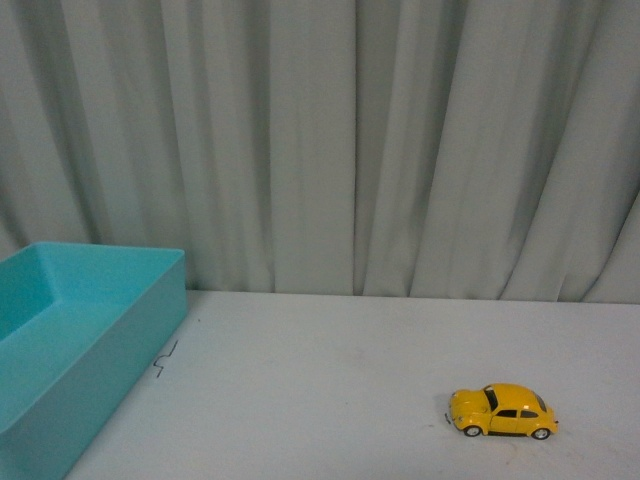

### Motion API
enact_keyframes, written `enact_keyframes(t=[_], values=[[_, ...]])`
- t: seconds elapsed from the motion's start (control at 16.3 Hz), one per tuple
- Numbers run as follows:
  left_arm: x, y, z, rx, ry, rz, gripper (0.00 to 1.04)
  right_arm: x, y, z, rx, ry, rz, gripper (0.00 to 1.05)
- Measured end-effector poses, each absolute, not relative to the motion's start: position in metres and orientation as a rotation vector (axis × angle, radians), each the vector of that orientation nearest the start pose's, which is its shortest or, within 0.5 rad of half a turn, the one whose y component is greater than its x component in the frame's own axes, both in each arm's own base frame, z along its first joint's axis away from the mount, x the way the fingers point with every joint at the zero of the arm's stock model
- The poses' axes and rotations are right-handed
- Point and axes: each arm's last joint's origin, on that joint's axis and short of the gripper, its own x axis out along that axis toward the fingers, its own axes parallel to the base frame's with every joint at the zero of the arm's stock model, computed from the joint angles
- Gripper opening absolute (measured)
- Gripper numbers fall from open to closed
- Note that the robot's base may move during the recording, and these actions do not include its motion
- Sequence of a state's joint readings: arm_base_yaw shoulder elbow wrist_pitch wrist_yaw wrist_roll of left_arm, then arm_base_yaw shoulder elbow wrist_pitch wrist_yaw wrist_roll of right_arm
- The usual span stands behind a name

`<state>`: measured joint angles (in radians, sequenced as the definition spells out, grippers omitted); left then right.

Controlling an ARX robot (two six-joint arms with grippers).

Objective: Wind up and store yellow beetle toy

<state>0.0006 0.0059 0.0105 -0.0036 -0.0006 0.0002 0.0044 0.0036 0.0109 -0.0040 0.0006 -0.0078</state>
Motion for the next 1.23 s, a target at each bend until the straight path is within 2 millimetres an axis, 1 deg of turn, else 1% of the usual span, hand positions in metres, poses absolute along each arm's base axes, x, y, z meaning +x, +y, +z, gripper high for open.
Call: enact_keyframes(t=[1.23], values=[[0.0974,0.0001,0.1663,0.000,-0.001,0.001,0.98,0.0973,0.0004,0.1665,-0.008,-0.003,0.004,0.98]])
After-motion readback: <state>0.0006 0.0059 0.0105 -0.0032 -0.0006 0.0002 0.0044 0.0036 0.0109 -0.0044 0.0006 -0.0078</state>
